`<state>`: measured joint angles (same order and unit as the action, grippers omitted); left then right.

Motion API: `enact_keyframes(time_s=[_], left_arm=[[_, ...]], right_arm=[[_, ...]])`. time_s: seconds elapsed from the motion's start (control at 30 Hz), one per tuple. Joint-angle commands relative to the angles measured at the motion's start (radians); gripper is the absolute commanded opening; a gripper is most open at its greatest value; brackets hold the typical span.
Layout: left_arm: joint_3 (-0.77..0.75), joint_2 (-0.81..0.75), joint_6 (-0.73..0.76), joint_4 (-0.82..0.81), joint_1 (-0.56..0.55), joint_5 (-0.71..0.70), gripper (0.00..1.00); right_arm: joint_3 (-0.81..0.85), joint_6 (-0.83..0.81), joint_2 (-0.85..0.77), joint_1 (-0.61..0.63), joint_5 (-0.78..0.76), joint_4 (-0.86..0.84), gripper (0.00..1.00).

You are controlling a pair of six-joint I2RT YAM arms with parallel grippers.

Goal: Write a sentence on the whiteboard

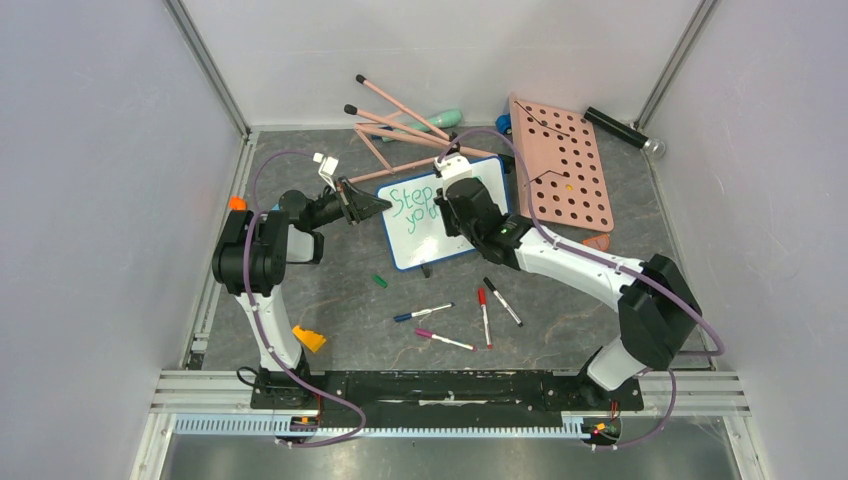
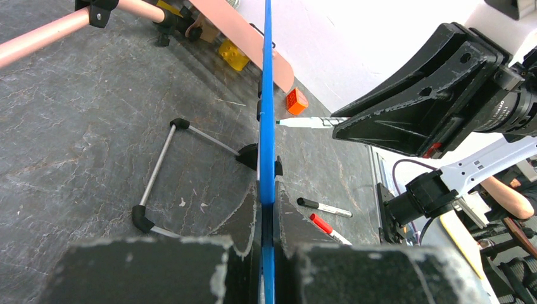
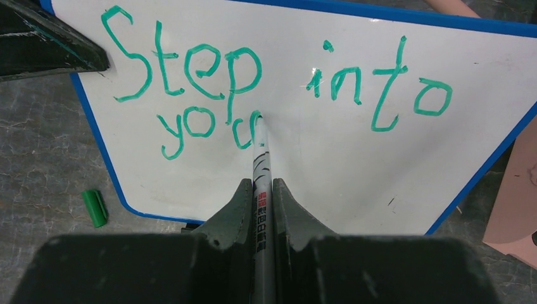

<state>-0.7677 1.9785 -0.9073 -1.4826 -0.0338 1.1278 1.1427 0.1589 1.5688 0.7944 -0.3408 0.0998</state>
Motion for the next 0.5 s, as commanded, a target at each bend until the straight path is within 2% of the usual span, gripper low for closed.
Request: enact_keyframes(time_s=[0.0,0.47], left_arm=[[-0.027,0.0,0.045,-0.074,0.006,0.012,0.02],[-0.027,0.002,0.044,-0.074,0.006,0.012,0.02]], right_arm=[[0.041,-0.017,0.017,-0.004,-0.022,-0.009,0.0],[0.019,-0.018,0.014,-0.011,-0.043,-0.014,0.0]])
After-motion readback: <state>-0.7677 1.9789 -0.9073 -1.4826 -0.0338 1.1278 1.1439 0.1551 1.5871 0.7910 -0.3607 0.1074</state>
